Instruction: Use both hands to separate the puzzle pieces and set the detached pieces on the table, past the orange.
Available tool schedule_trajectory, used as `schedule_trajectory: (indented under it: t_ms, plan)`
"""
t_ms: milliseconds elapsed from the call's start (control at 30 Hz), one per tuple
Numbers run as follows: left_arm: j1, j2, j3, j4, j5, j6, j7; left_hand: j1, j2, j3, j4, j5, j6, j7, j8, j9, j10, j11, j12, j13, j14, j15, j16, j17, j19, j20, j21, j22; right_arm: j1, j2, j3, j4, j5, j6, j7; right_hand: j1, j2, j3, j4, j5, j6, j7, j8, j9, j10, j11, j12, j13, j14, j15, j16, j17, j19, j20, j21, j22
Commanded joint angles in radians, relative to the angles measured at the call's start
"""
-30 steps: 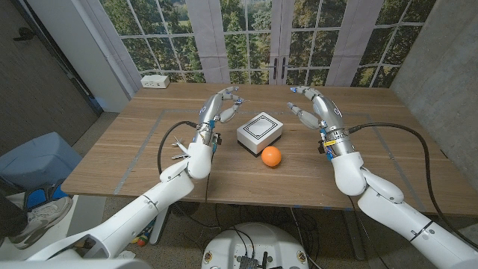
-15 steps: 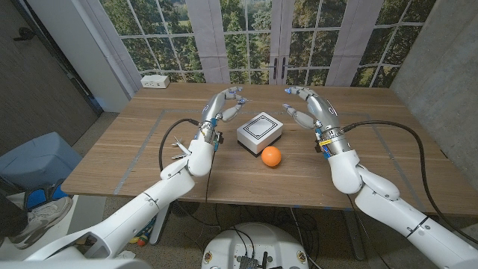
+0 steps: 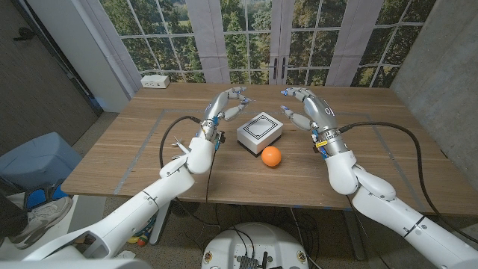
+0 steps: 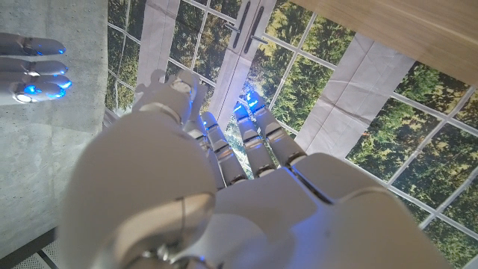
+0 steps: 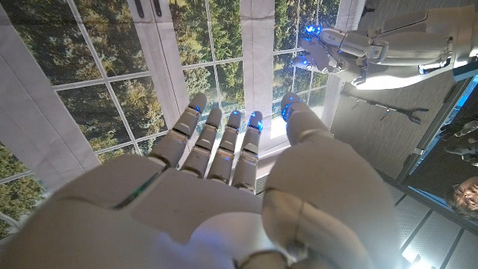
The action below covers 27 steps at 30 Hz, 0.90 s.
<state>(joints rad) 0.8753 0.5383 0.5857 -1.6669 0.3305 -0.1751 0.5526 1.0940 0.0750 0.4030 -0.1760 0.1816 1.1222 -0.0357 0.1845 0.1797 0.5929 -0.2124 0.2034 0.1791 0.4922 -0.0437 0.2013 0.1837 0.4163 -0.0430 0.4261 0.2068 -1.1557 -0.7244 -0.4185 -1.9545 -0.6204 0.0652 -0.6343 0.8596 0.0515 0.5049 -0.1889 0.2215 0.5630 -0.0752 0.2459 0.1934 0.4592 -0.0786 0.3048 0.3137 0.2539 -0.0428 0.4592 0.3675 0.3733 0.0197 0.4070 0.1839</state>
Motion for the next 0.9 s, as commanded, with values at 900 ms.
schedule_trajectory:
  t_ms: [900]
  plan:
    - [-0.027,0.033,0.012,-0.071,-0.063,0.026,-0.211,-0.001,-0.007,-0.044,0.007,0.003,0.016,-0.013,0.003,0.008,-0.098,0.002,-0.028,-0.001,-0.081,-0.164,-0.024,-0.004,-0.050,-0.002,-0.002,0.002,0.055,0.004,-0.092,0.012,-0.110,-0.086,-0.036,0.055,0.001,-0.048,0.022,-0.012,0.073,-0.020,0.014,0.003,0.064,-0.032,0.041,0.031,0.068,-0.140,0.065,0.038,0.031,-0.012,0.013,0.005]
